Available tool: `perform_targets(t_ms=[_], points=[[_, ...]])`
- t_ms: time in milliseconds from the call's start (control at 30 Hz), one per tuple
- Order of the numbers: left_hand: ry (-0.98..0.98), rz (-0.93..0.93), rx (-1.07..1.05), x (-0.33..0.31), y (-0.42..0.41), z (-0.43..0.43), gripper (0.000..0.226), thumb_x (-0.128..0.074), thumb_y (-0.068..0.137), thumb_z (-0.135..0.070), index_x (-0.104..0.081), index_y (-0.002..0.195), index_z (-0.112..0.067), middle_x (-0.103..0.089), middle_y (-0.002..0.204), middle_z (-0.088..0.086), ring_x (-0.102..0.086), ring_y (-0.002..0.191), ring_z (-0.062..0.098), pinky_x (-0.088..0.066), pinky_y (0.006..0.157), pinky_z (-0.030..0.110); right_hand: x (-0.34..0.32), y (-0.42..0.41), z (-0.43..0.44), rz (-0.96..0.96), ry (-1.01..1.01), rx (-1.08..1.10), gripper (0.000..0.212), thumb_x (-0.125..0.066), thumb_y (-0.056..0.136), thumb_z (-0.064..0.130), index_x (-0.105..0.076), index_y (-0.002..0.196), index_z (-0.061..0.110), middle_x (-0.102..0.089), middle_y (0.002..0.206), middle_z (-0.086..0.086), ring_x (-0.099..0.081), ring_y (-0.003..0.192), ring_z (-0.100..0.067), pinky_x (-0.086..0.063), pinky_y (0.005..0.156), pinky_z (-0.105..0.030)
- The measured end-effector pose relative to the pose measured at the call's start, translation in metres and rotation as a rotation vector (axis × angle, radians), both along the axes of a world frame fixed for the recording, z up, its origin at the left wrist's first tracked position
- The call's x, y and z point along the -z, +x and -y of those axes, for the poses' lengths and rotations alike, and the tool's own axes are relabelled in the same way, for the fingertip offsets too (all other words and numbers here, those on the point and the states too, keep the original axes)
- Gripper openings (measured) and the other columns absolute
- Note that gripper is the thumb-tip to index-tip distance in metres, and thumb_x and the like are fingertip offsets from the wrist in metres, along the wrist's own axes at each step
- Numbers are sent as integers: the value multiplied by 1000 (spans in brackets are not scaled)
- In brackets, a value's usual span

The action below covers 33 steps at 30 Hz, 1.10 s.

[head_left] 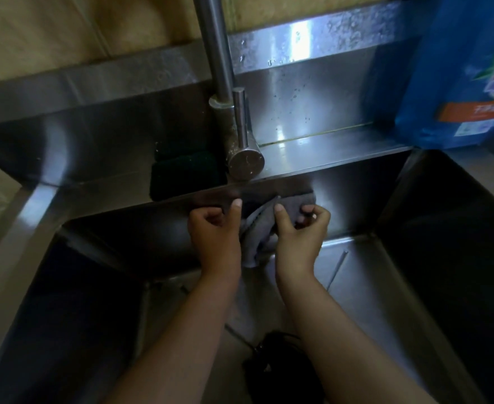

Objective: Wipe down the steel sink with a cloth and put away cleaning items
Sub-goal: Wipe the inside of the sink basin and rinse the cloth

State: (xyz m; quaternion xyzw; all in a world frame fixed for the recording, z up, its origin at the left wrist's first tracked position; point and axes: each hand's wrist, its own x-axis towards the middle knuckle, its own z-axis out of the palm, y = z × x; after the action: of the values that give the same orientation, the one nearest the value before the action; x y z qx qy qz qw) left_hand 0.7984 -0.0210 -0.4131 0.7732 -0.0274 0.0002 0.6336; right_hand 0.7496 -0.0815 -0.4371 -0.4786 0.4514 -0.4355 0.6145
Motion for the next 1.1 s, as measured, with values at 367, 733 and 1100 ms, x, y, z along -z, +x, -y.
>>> perform_targets(t_ms=[367,733,1100], points=[[-36,-3,-30,4,1,3,29,-69,78,-28,-41,73,-25,-56,90,11,-54,81,21,-45,76,33,-1,8,2,-85,-112,13,42,-76,75,17,-38,92,25,-36,102,5,-54,95,-21,-47,91,-36],[-105,11,-35,11,-4,7,31,-70,77,-24,-40,74,-28,-52,87,7,-51,79,19,-45,76,31,34,-7,10,-135,30,14,38,-78,72,15,-46,92,21,-55,108,-19,-57,94,-28,-49,86,-41],[-52,-76,87,14,-45,40,22,-68,80,-25,-46,75,-25,-57,86,5,-54,75,14,-43,68,20,-3,-45,55,203,92,150,38,-75,74,5,-49,88,30,-52,95,3,-51,89,-3,-47,80,-15]])
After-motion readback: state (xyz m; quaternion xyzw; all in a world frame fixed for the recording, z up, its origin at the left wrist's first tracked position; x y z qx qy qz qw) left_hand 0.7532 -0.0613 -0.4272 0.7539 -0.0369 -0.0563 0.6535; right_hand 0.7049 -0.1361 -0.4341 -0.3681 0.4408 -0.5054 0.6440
